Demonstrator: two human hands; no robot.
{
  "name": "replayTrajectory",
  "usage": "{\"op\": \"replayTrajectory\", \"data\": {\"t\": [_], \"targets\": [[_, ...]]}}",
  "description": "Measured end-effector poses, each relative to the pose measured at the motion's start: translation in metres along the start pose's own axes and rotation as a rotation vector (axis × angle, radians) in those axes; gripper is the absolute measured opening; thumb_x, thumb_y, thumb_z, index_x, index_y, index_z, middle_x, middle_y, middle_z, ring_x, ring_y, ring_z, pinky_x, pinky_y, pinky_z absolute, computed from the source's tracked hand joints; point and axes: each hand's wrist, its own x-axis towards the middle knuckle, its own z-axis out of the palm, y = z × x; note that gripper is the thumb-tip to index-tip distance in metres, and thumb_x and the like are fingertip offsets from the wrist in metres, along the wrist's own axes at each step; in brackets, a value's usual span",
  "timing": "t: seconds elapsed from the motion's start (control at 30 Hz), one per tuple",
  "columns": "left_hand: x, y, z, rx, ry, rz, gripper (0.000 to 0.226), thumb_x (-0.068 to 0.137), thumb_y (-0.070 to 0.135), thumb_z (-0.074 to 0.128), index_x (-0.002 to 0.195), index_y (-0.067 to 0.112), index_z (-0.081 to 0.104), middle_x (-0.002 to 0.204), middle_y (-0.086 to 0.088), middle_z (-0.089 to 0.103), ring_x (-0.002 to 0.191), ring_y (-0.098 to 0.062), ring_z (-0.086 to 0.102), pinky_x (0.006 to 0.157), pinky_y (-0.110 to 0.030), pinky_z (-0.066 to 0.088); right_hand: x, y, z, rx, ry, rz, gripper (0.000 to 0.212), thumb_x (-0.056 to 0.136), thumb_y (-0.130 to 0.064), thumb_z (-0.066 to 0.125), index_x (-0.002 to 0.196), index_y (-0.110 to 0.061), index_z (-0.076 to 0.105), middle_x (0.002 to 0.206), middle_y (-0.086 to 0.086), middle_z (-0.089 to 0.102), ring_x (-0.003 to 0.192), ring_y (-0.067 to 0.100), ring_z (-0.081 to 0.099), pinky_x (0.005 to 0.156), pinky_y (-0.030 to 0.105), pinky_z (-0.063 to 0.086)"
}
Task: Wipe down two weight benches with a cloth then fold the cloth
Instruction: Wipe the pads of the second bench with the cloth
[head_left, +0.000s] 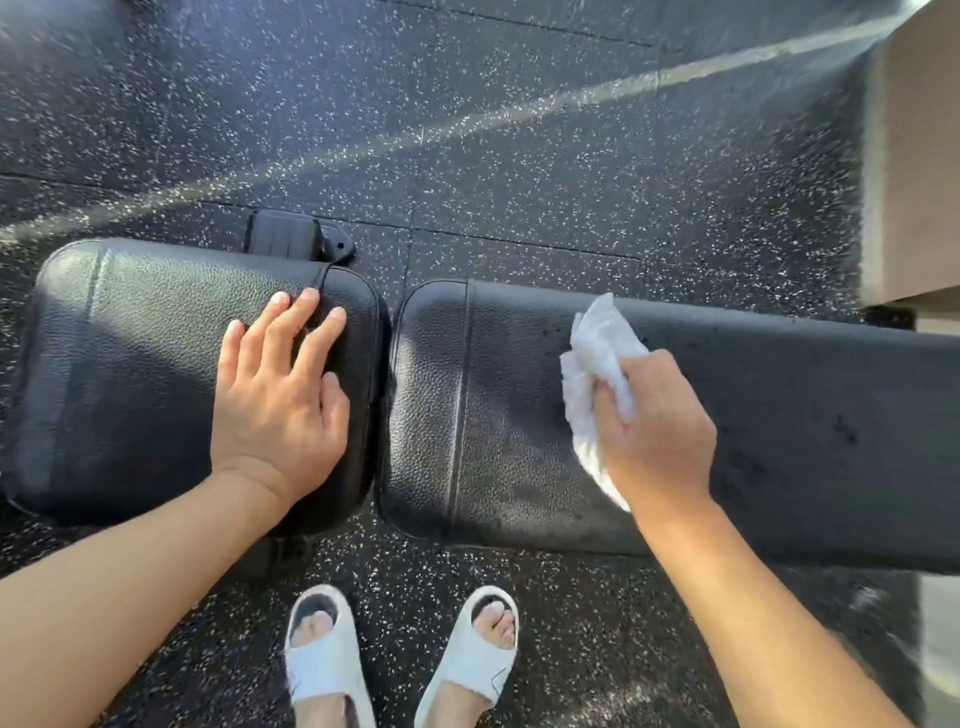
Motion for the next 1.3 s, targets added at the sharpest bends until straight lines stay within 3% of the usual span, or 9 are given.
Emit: {"op": "replayTrajectory", "data": {"t": [0.17, 0.37, 0.53, 0.67, 0.77, 0.9, 1.0, 1.2, 1.3], "targets": [[-0.001, 0.001, -0.001, -0.027, 0.026, 0.000, 0.057, 0.097, 0.028, 0.043, 0.153, 0.017, 0.048, 0.163, -0.010, 0.041, 0.155, -0.035, 0.032, 0.129, -0.057, 0.017, 0.037, -0.060, 0.018, 0.109, 0.121, 0.200, 0.031, 0.092, -0.038, 0.043, 0.094, -0.012, 0.058, 0.093, 0.008, 0.060, 0.082, 0.034, 0.061, 0.062, 0.032, 0.034], [-0.001, 0.002, -0.003, -0.031, 0.021, -0.010, 0.057, 0.097, 0.027, 0.044, 0.153, 0.018, 0.048, 0.163, -0.010, 0.041, 0.155, -0.034, 0.032, 0.129, -0.057, 0.016, 0.031, -0.169, 0.055, 0.092, 0.015, -0.068, 0.027, 0.088, -0.037, 0.056, 0.098, -0.013, 0.064, 0.095, 0.006, 0.061, 0.081, 0.028, 0.060, 0.054, 0.033, 0.036], [-0.001, -0.002, -0.003, -0.025, 0.041, 0.015, 0.056, 0.098, 0.028, 0.043, 0.152, 0.016, 0.050, 0.162, -0.011, 0.043, 0.153, -0.036, 0.035, 0.127, -0.058, 0.019, 0.030, -0.108, 0.031, -0.031, -0.046, -0.290, 0.021, 0.091, -0.028, 0.064, 0.100, -0.010, 0.066, 0.091, 0.005, 0.061, 0.075, 0.027, 0.060, 0.048, 0.032, 0.047], [0.000, -0.003, 0.000, -0.036, 0.041, 0.017, 0.057, 0.098, 0.030, 0.043, 0.153, 0.017, 0.049, 0.162, -0.010, 0.042, 0.154, -0.035, 0.034, 0.128, -0.056, 0.015, 0.047, -0.032, 0.005, -0.022, 0.056, 0.140, 0.024, 0.101, -0.033, 0.050, 0.104, -0.010, 0.058, 0.099, 0.009, 0.057, 0.088, 0.035, 0.062, 0.064, 0.035, 0.038], [-0.001, -0.005, 0.002, -0.044, 0.058, 0.022, 0.057, 0.097, 0.029, 0.045, 0.154, 0.018, 0.049, 0.163, -0.010, 0.041, 0.154, -0.034, 0.033, 0.129, -0.055, 0.014, 0.050, -0.048, 0.010, -0.048, 0.080, 0.242, 0.037, 0.099, -0.040, 0.034, 0.106, -0.012, 0.058, 0.102, 0.008, 0.058, 0.089, 0.033, 0.060, 0.066, 0.038, 0.044], [-0.001, -0.006, 0.004, -0.054, 0.054, 0.025, 0.057, 0.098, 0.030, 0.043, 0.154, 0.018, 0.047, 0.163, -0.009, 0.040, 0.155, -0.034, 0.032, 0.129, -0.054, 0.012, 0.041, -0.117, 0.037, -0.033, 0.032, 0.114, 0.020, 0.098, -0.035, 0.057, 0.102, -0.015, 0.059, 0.098, 0.002, 0.058, 0.084, 0.025, 0.059, 0.059, 0.031, 0.036], [-0.001, -0.007, 0.004, -0.050, 0.052, 0.026, 0.057, 0.098, 0.031, 0.043, 0.154, 0.019, 0.047, 0.163, -0.008, 0.040, 0.155, -0.033, 0.032, 0.129, -0.055, 0.014, 0.044, -0.146, 0.049, -0.015, 0.025, 0.034, 0.027, 0.092, -0.038, 0.052, 0.098, -0.013, 0.061, 0.095, 0.003, 0.058, 0.080, 0.024, 0.058, 0.056, 0.029, 0.032], [0.000, 0.000, -0.011, -0.083, -0.016, 0.004, 0.056, 0.097, 0.026, 0.046, 0.152, 0.016, 0.052, 0.162, -0.010, 0.045, 0.154, -0.034, 0.035, 0.127, -0.059, 0.021, 0.046, -0.136, 0.044, 0.029, -0.017, -0.106, 0.023, 0.095, -0.033, 0.058, 0.104, -0.012, 0.061, 0.100, 0.004, 0.059, 0.087, 0.026, 0.059, 0.059, 0.031, 0.035], [0.004, 0.013, -0.021, -0.123, -0.023, -0.064, 0.052, 0.093, 0.017, 0.047, 0.143, 0.009, 0.059, 0.156, -0.015, 0.050, 0.150, -0.039, 0.040, 0.123, -0.061, 0.027, 0.038, -0.122, 0.037, 0.065, -0.063, -0.209, 0.024, 0.096, -0.032, 0.057, 0.108, -0.011, 0.062, 0.102, 0.005, 0.059, 0.090, 0.027, 0.058, 0.057, 0.036, 0.044]]}}
